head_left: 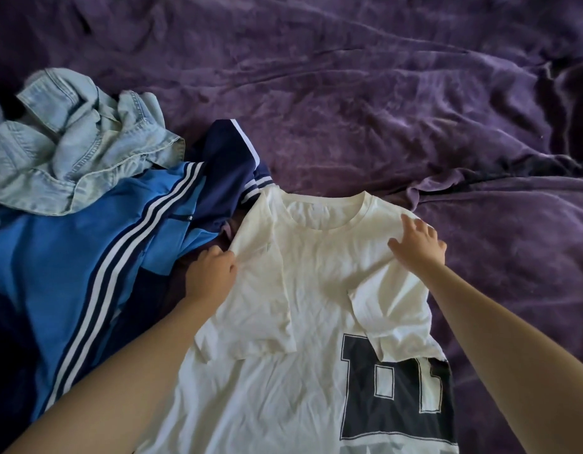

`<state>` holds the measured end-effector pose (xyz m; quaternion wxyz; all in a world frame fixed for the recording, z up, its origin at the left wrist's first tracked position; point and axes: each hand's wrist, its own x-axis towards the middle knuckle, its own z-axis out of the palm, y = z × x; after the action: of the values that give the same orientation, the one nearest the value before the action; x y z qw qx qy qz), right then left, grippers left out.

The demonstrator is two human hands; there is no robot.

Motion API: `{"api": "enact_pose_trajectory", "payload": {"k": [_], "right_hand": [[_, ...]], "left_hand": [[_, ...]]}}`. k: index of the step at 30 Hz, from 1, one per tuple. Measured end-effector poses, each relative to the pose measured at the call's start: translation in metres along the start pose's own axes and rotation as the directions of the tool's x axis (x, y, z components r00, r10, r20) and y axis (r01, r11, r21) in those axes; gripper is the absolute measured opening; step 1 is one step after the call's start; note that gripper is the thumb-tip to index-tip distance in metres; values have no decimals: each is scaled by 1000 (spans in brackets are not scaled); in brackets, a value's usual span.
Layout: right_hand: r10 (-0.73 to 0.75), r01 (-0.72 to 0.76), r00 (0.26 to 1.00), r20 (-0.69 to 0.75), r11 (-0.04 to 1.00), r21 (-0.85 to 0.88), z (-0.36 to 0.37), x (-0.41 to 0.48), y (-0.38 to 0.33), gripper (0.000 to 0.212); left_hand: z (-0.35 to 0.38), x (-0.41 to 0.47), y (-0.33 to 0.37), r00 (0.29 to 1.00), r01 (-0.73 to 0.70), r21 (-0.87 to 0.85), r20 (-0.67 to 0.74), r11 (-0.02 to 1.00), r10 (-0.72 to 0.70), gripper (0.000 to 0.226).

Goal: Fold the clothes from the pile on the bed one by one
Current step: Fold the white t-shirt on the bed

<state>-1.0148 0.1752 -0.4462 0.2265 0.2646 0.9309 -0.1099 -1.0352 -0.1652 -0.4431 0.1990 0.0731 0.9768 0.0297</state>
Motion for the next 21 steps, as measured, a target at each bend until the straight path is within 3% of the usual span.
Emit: {"api": "enact_pose_trajectory", "payload": {"k": [1,3,5,8,10,13,16,18,21], "right_hand": [[7,-7,1000,9,1000,1,0,3,1,63],[13,-13,1000,0,1000,-1,1,8,6,63],[32,-31,999,-32,999,32,2,13,11,60],[65,-62,997,-27,993,100,1,19,14,57],[76,-72,997,-24,990,123,0,23,12,60],[100,-97,995,-15,984,151,-2,28,9,63],[105,-103,994,-8,986,130,-5,30,9,63],[99,-98,995,-2,988,119,-7,31,9,62],[81,-82,997,14,991,102,-6,30,11,60]], "left_hand": [[0,4,-3,1000,5,-39,-24,999,-6,20],[-2,8,-14,992,89,-273,-64,958,-110,17],[-7,11,-28,953,231,-523,-48,820,-300,14],[-10,16,-43,893,366,-632,34,683,-448,18],[-12,19,-42,898,363,-613,31,702,-438,20],[-18,25,-22,949,225,-574,-53,787,-310,37],[-23,36,-6,996,92,-314,18,945,-91,62],[-24,38,-7,997,39,-111,78,993,-30,59],[-19,38,-20,996,-65,-15,-59,998,64,32]]}}
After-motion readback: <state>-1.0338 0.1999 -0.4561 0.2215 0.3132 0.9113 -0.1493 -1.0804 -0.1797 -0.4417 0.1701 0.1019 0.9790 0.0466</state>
